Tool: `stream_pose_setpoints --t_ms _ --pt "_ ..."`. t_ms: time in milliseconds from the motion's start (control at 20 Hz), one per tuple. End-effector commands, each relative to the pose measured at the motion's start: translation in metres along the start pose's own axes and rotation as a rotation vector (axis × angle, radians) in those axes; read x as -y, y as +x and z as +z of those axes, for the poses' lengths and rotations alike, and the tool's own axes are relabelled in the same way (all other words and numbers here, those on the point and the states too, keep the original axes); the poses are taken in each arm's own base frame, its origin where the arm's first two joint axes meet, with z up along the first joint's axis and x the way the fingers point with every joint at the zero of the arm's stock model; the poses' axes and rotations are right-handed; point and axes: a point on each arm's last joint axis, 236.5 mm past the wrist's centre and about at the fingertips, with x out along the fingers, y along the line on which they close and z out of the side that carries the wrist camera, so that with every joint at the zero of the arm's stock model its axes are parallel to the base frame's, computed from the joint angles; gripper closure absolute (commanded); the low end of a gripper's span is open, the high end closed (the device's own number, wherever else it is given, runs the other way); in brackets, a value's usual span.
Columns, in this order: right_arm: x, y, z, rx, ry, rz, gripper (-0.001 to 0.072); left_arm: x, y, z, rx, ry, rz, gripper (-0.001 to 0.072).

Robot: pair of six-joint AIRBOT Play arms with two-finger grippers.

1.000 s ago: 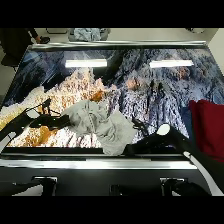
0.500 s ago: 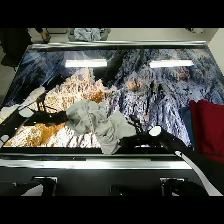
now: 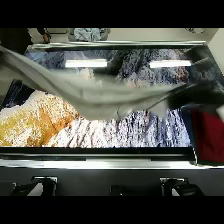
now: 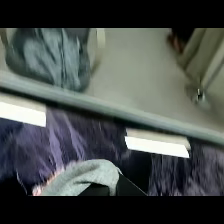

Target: Fold the shirts.

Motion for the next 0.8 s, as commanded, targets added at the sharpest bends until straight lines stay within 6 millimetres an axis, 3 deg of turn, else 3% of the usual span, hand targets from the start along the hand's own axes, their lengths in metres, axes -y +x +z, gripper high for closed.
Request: stream_pose_setpoints --t_ms 0,100,200,300,400,550,600,750 --pt "0.081 -0.159 0.047 0.261 0.000 -0.387 0.0668 0.031 -0.107 0.096 0.312 0.042 0.040 0.0676" --pt "0.073 -0.190 0.047 0.323 0.006 -0.393 0.0668 0.050 -0.134 0.095 0.333 0.043 0.010 0.0676" --pt "0.070 -0.206 0.045 0.348 -0.001 -0.405 0.0668 0.065 -0.157 0.097 0.368 0.057 -0.013 0.0676" --pt "0.069 -0.211 0.042 0.341 -0.032 -0.413 0.0667 0.069 -0.171 0.098 0.387 0.085 0.001 0.0676" --pt "0.068 -0.202 0.029 0.273 -0.033 -0.398 0.0667 0.058 -0.166 0.081 0.312 0.106 0.050 0.0676" --pt "0.060 -0.160 -0.013 0.027 -0.008 -0.309 0.0667 0.027 -0.127 0.015 0.065 0.080 0.092 0.0676" --pt "0.049 -0.137 -0.037 -0.108 0.008 -0.236 0.0667 0.019 -0.111 -0.015 -0.034 0.085 0.083 0.0675" --pt "0.028 -0.058 -0.112 -0.488 -0.040 -0.053 0.0665 -0.029 -0.062 -0.132 -0.333 0.004 0.105 0.0675"
